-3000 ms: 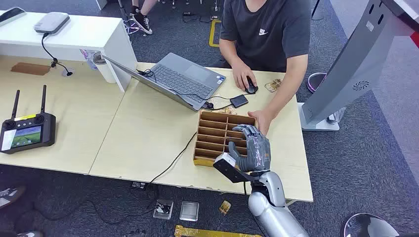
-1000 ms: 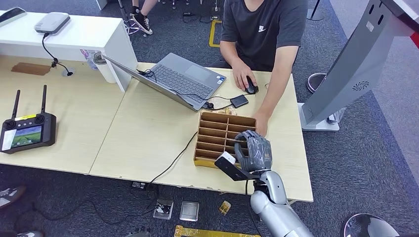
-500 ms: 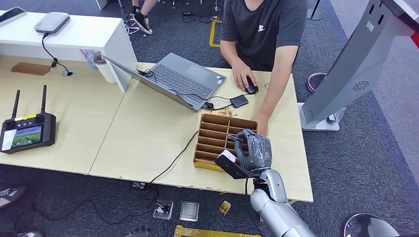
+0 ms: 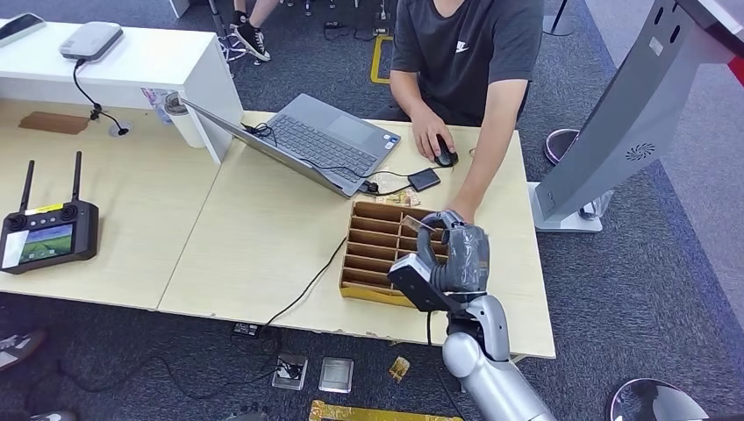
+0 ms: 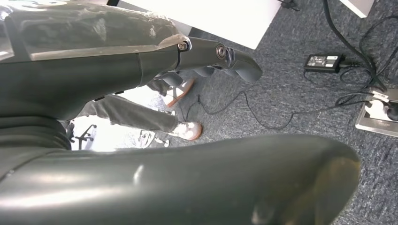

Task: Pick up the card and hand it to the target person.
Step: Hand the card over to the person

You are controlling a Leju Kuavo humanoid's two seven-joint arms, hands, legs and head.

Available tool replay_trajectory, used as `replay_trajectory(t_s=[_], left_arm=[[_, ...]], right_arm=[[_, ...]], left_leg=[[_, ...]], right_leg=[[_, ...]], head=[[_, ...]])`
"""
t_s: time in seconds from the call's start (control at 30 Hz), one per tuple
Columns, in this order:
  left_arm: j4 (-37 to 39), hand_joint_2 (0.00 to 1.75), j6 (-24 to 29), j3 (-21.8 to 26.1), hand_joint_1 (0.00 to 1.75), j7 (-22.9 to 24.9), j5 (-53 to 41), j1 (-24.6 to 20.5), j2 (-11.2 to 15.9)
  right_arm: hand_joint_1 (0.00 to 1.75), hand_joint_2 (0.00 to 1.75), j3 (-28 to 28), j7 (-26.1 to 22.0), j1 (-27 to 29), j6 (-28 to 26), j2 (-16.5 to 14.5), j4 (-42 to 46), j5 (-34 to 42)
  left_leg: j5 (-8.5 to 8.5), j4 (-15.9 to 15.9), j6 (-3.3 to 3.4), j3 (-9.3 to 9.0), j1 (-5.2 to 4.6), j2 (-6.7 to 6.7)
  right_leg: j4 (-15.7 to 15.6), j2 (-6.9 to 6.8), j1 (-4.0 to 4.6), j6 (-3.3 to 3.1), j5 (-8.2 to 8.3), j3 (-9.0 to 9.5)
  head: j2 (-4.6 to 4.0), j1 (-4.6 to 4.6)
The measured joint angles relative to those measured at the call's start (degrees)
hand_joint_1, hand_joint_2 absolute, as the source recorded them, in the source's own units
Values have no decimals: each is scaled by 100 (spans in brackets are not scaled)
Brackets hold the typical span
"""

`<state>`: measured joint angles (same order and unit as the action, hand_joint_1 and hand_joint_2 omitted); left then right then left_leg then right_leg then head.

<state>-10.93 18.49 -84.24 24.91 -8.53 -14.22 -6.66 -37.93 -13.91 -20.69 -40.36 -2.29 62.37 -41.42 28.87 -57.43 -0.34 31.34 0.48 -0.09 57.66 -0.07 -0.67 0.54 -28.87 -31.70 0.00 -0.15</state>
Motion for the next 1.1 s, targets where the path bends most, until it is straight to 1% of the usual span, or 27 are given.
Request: replay_trajectory(t_s=[0.13,0.3,0.43,0.57,0.77,0.8,0.83,0.87,0.9,0.93,0.97,1.0,1.1], left_arm=[[0,0,16,1,0,-1,-4,-1,-4],[0,0,20,2,0,-1,-77,-3,-19],[0,0,37,1,0,-1,-151,-14,-61],[-4,0,62,0,0,-1,-226,-29,-109],[-9,0,62,-2,0,0,-309,-36,-163],[-9,0,62,-2,0,-1,-314,-35,-168],[-9,0,62,-3,0,-1,-321,-34,-170],[-9,0,61,-3,0,-1,-330,-33,-172],[-9,0,60,-4,0,-2,-339,-32,-172],[-9,0,57,-4,0,-2,-350,-30,-173],[-9,0,54,-4,0,-1,-361,-28,-173],[-9,0,46,-4,0,-1,-374,-26,-173],[-9,0,21,-4,0,0,-401,-22,-175]], right_arm=[[175,175,-14,-4,29,3,67,618,40],[175,175,-26,-194,-164,13,85,737,306],[175,175,-33,-353,-615,24,4,258,269],[175,175,-25,-456,-1063,28,-165,-434,-42],[175,175,32,-320,-1535,28,-405,-1328,-572],[164,175,45,-284,-1585,28,-444,-1445,-655],[136,175,65,-244,-1625,28,-483,-1554,-743],[100,175,89,-207,-1655,28,-520,-1651,-837],[58,175,112,-177,-1676,27,-554,-1734,-933],[24,175,135,-154,-1684,27,-584,-1803,-1042],[9,175,162,-141,-1682,26,-610,-1853,-1157],[1,175,198,-138,-1675,25,-637,-1894,-1263],[0,175,351,-215,-1638,22,-716,-1967,-1488]], left_leg=[[0,0,0,-1,0,0],[0,0,0,0,0,-1],[-1,0,0,-1,0,-1],[-1,0,0,0,0,-1],[-1,0,0,2,0,-1],[-1,0,0,2,0,-2],[-1,0,0,2,0,-2],[-1,0,0,2,0,-1],[-1,0,0,1,0,-1],[-1,0,0,1,0,-1],[-1,0,0,1,0,-1],[-1,0,0,1,0,-1],[-1,0,0,0,0,-1]], right_leg=[[0,0,0,0,0,3],[0,0,0,0,1,6],[1,0,0,0,1,6],[2,-1,0,0,1,5],[3,-1,0,0,1,3],[3,-1,0,0,1,3],[3,-1,0,0,1,3],[3,-1,0,0,1,3],[3,-1,0,0,1,3],[3,-1,0,0,1,3],[3,-1,0,0,1,3],[3,-1,0,0,1,3],[3,-1,0,0,1,3]], head=[[0,5],[0,7],[0,6],[0,4],[0,4],[0,5],[0,7],[0,7],[0,7],[0,7],[0,6],[0,6],[0,5]])
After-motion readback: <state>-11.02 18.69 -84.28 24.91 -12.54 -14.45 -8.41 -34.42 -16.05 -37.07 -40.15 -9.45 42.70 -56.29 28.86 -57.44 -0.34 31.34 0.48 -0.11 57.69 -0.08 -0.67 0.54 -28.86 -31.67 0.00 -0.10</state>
